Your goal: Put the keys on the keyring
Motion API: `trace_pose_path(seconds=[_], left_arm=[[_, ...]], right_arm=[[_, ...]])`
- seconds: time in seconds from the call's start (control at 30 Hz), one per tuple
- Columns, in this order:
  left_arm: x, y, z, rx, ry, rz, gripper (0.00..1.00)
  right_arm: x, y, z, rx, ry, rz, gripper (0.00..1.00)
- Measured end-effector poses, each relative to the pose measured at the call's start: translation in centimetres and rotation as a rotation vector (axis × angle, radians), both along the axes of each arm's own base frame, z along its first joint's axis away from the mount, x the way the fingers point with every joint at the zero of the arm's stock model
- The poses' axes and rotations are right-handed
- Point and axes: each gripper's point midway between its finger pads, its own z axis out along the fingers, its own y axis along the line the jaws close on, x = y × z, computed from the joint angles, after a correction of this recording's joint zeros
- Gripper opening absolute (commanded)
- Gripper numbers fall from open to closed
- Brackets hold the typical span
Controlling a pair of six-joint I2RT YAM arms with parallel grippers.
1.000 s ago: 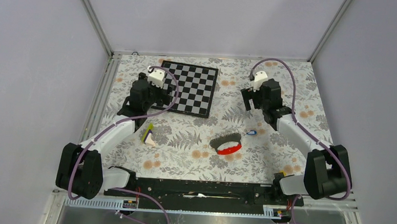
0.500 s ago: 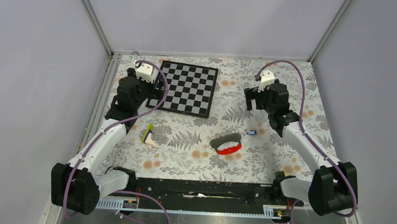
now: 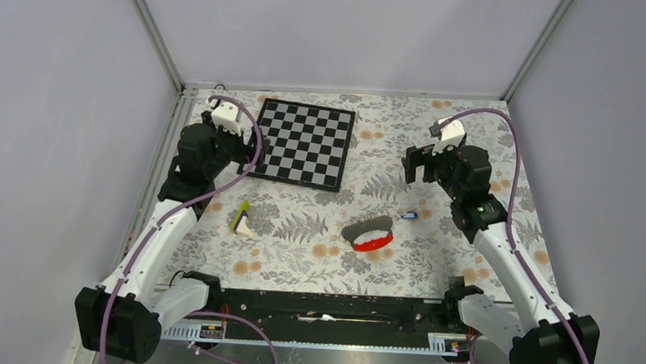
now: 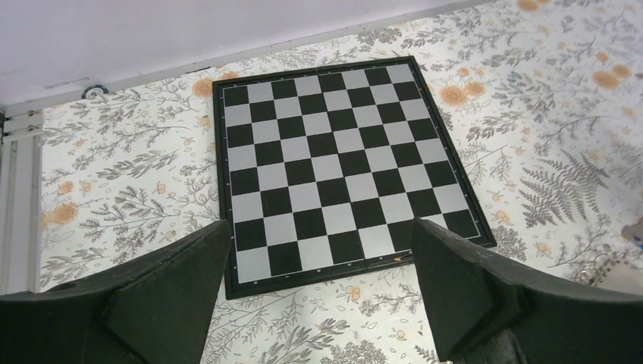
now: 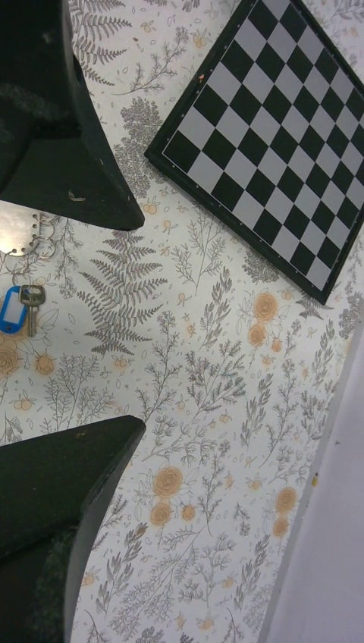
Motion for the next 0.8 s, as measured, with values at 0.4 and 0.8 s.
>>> trace_pose_path(seconds=[0.4, 0.8], left_arm=[[-0.4, 0.8, 1.5, -0.104, -0.011, 0.016, 0.99], [-0.7, 0.8, 1.6, -0.101, -0.019, 0.007, 0.99]], right_arm=[[-0.5, -1.2, 1.2, 0.059, -0.025, -0.041, 1.00], [-0.8, -1.1, 0.6, 0.068, -0.011, -0.022, 1.00]])
